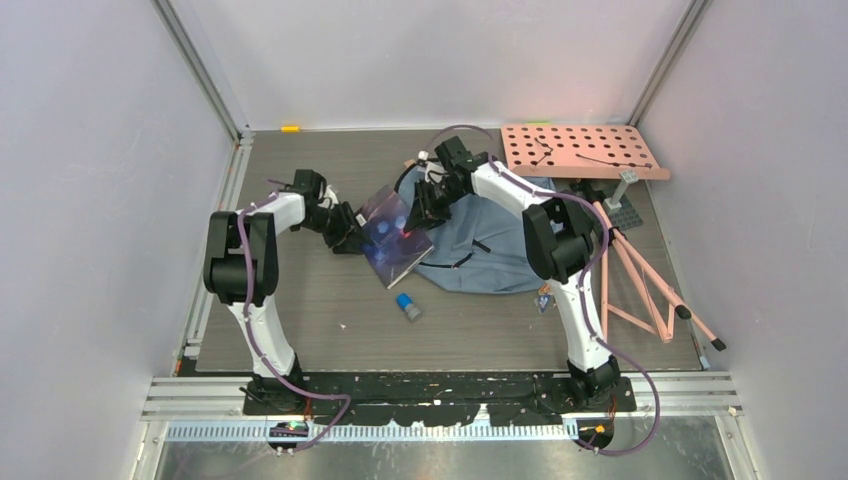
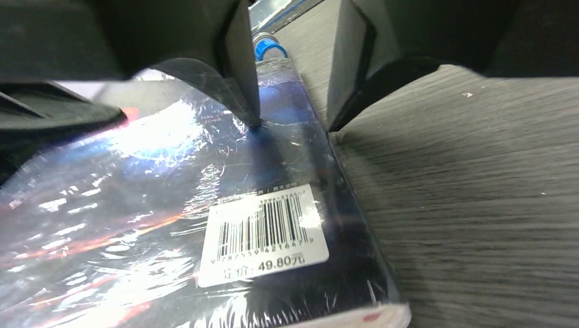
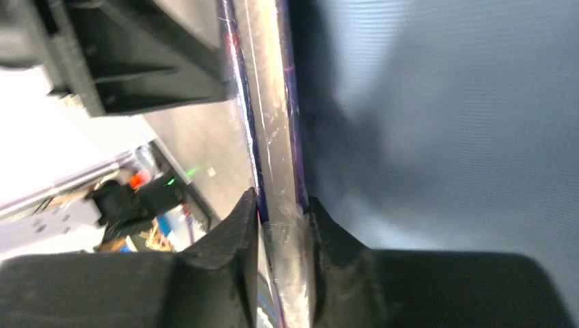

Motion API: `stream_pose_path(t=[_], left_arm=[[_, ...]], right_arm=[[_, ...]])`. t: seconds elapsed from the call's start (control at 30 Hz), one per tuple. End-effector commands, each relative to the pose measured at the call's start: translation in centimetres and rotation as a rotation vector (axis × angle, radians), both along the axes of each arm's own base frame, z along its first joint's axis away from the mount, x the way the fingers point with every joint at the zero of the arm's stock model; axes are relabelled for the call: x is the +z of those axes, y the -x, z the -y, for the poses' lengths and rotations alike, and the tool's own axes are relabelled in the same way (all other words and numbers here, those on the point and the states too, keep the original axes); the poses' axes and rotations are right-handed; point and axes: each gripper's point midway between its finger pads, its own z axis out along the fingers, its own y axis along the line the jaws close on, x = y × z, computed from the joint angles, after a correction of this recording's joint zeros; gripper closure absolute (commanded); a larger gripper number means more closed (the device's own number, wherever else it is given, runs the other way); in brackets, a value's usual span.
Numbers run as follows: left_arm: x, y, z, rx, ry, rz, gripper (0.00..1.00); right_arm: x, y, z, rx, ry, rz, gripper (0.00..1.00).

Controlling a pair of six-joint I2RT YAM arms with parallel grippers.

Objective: Pack the student bag
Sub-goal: Pick up the book from the center of the board.

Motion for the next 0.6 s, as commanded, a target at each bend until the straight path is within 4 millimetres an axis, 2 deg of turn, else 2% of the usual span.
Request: stream_pose_path(t=[0.0, 0.03, 0.1, 0.13, 0.17, 0.2, 0.23, 0.27, 0.33, 0.43, 0.5, 0.53, 0.57], left_arm=[[2.5, -1.6, 0.6, -0.042, 0.003, 0.126, 0.54], [3.3, -2.0, 0.5, -0.043, 0.009, 0.152, 0.49], [5.3, -2.9, 0.0, -0.029, 0.017, 0.215, 0.39], [6.7, -3.5, -0.4, -0.017, 0.021, 0.26, 0.35], [8.1, -4.0, -0.7, -0.006, 0.028, 0.306, 0.31], [9.6, -4.4, -1.1, 0.007, 0.038, 0.356, 0.28], [11.3, -4.9, -1.4, 0.024, 0.052, 0.408, 0.25], [12.9, -5.1, -1.4, 0.037, 0.072, 0.451, 0.22], [16.2, -5.7, -2.4, 0.08, 0.129, 0.535, 0.2], [20.2, -5.6, -1.7, 0.091, 0.218, 0.607, 0.19], [22.3, -5.5, -1.0, 0.101, 0.296, 0.646, 0.19], [23.5, -5.6, -0.8, 0.111, 0.341, 0.67, 0.19], [24.9, -5.8, -0.5, 0.12, 0.385, 0.707, 0.19]], right_arm=[[5.4, -0.9, -2.1, 0.0, -0.106, 0.095, 0.87], [5.9, -1.2, -2.0, -0.011, -0.113, 0.102, 0.96], [8.2, -2.0, -1.7, -0.05, -0.149, 0.133, 0.99], [10.1, -2.6, -1.6, -0.081, -0.184, 0.161, 0.99], [11.2, -2.9, -1.5, -0.096, -0.203, 0.177, 1.0], [13.5, -3.6, -1.2, -0.126, -0.243, 0.211, 1.0], [14.6, -3.9, -1.1, -0.143, -0.261, 0.232, 1.0], [17.0, -4.5, -0.8, -0.172, -0.304, 0.268, 0.99], [20.6, -5.2, -0.3, -0.215, -0.368, 0.321, 0.99], [25.9, -5.8, -0.1, -0.254, -0.477, 0.391, 0.99], [29.7, -5.5, 0.2, -0.26, -0.541, 0.444, 0.99], [30.6, -5.3, 0.2, -0.257, -0.56, 0.456, 0.99], [32.6, -5.2, 0.2, -0.256, -0.599, 0.48, 0.99]])
